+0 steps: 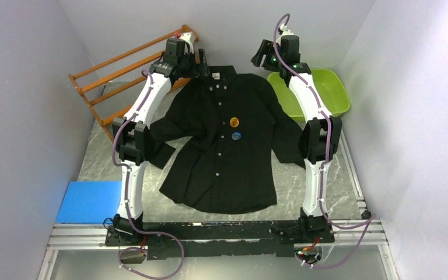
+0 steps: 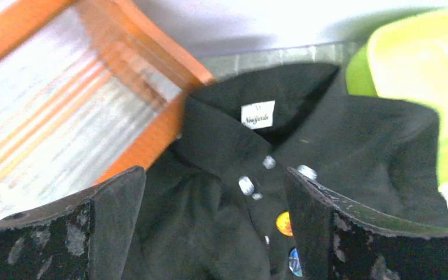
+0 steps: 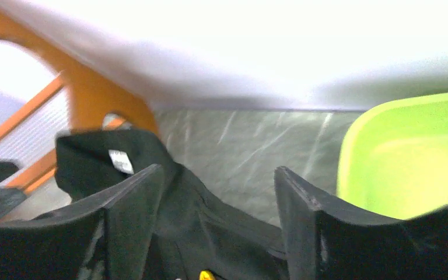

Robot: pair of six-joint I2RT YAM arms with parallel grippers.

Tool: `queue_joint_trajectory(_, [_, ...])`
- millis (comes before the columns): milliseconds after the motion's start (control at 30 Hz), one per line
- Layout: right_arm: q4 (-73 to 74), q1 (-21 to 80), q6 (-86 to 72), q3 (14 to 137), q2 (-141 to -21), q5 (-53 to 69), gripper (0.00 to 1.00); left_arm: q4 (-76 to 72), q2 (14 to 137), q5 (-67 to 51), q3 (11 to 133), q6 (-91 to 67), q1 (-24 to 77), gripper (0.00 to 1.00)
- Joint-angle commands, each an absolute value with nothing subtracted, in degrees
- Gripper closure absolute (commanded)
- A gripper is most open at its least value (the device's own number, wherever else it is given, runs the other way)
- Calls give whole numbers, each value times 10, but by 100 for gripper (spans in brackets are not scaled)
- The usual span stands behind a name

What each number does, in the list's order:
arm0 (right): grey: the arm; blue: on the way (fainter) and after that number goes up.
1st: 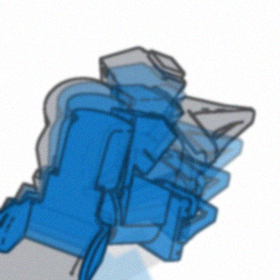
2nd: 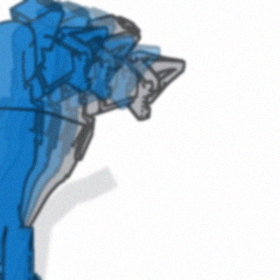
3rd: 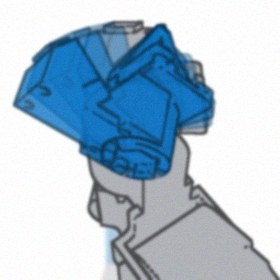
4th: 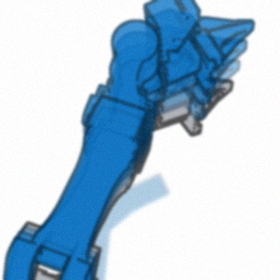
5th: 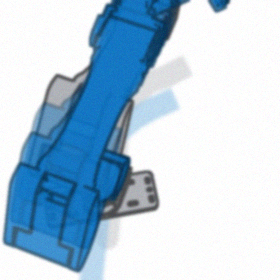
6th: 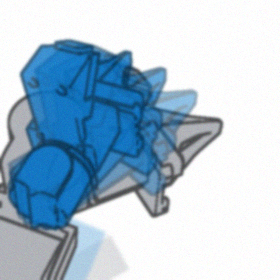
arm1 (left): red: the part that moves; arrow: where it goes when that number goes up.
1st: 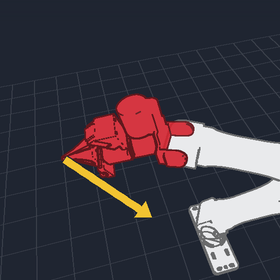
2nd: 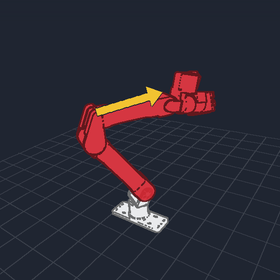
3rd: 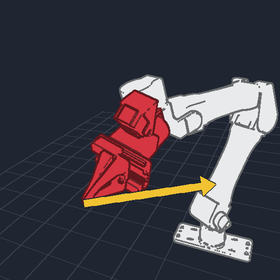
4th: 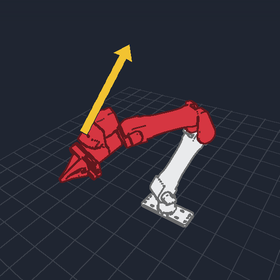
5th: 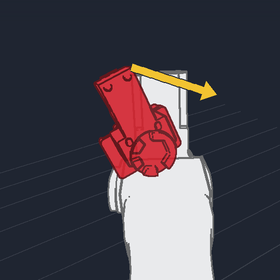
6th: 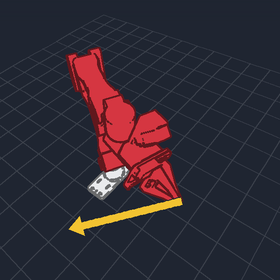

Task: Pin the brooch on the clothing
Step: Flatten out the clothes at the center of the board.

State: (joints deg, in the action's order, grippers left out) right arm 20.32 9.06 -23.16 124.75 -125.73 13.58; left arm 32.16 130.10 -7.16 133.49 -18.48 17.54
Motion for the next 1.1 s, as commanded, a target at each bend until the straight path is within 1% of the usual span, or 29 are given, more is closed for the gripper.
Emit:
queue_joint_trajectory(0, [187,76,-184,1304,-1256,30,19,320,1255,-75,1351,-183,150,6])
queue_joint_trajectory(67, [200,75,-174,1269,-1222,31,14,313,1196,-83,1275,-184,150,6])
queue_joint_trajectory(133, [197,73,-179,1192,-1162,51,13,297,1128,-97,1175,-196,150,6])
queue_joint_trajectory(267, [140,73,-219,949,-1007,115,11,281,1002,-133,996,-234,151,6])
queue_joint_trajectory(333, [125,73,-256,835,-935,140,11,266,938,-174,909,-252,151,6])
queue_joint_trajectory(433, [113,73,-286,684,-843,180,10,267,873,-224,799,-260,155,6])
queue_joint_trajectory(500, [134,72,-289,612,-799,193,9,275,835,-240,741,-260,164,6])
queue_joint_trajectory(667, [217,71,-291,476,-728,186,10,311,746,-181,615,-284,191,7])
queue_joint_trajectory(767, [261,71,-308,408,-707,190,12,373,706,-101,568,-316,202,7])
queue_joint_trajectory(867, [275,71,-340,341,-688,221,15,460,684,-10,539,-377,203,9])
queue_joint_trajectory(967, [291,72,-367,298,-659,242,16,517,681,25,505,-433,202,8])
queue_joint_trajectory(1067, [324,71,-379,273,-606,213,17,516,687,13,453,-477,202,8])
